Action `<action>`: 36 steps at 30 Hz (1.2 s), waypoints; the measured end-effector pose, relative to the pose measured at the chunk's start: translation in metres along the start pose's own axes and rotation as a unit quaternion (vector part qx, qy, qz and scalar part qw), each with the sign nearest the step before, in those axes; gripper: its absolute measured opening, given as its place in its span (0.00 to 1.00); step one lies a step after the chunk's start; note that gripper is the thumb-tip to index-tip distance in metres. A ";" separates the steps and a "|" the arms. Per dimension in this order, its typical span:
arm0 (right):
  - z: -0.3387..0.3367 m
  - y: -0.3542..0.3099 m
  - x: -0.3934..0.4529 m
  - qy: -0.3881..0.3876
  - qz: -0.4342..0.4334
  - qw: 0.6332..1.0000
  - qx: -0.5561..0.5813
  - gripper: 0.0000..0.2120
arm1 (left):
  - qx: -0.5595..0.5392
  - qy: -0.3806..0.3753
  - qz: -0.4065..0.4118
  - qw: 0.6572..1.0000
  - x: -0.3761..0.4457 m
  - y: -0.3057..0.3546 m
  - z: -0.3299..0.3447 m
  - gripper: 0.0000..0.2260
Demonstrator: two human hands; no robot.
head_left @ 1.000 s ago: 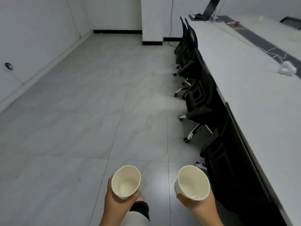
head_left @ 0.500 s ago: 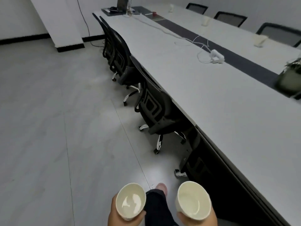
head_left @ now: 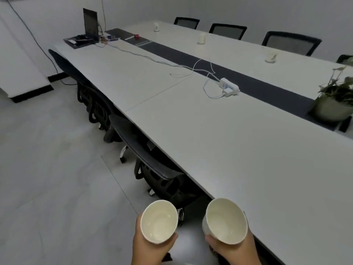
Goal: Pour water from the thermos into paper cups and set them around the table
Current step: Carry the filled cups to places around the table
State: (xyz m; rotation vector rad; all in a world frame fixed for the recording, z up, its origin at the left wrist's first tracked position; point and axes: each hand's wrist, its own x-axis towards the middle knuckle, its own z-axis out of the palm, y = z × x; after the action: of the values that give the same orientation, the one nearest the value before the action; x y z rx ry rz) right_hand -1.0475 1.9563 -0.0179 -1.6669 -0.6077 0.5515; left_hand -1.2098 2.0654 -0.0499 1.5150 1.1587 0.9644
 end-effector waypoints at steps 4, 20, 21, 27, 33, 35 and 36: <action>0.009 0.007 0.045 0.069 0.041 0.997 -0.010 0.37 | -0.021 -0.095 0.037 0.995 0.078 0.018 0.034 0.36; 0.049 -0.003 0.234 0.431 0.129 0.893 0.004 0.32 | 0.020 -0.340 0.047 0.939 0.423 0.051 0.221 0.31; 0.048 0.000 0.241 0.433 0.133 0.891 -0.001 0.31 | 0.026 -0.335 0.048 0.941 0.438 0.048 0.234 0.31; 0.039 0.017 0.272 0.450 0.153 0.879 -0.044 0.31 | 0.011 -0.298 0.030 0.954 0.489 0.027 0.298 0.30; 0.027 0.024 0.290 0.476 0.171 0.862 -0.041 0.31 | 0.016 -0.288 0.017 0.957 0.503 0.009 0.329 0.32; 0.024 0.026 0.291 0.480 0.173 0.859 -0.047 0.31 | 0.013 -0.281 0.009 0.960 0.502 0.004 0.333 0.33; 0.022 0.028 0.290 0.482 0.176 0.857 -0.048 0.32 | 0.011 -0.280 0.006 0.960 0.502 0.002 0.334 0.33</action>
State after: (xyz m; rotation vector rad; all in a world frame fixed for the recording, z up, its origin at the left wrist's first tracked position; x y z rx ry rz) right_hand -0.8417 2.1606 -0.0569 -1.8969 0.4218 -0.1171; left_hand -0.7744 2.4783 -0.1056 1.6691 0.7512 0.4748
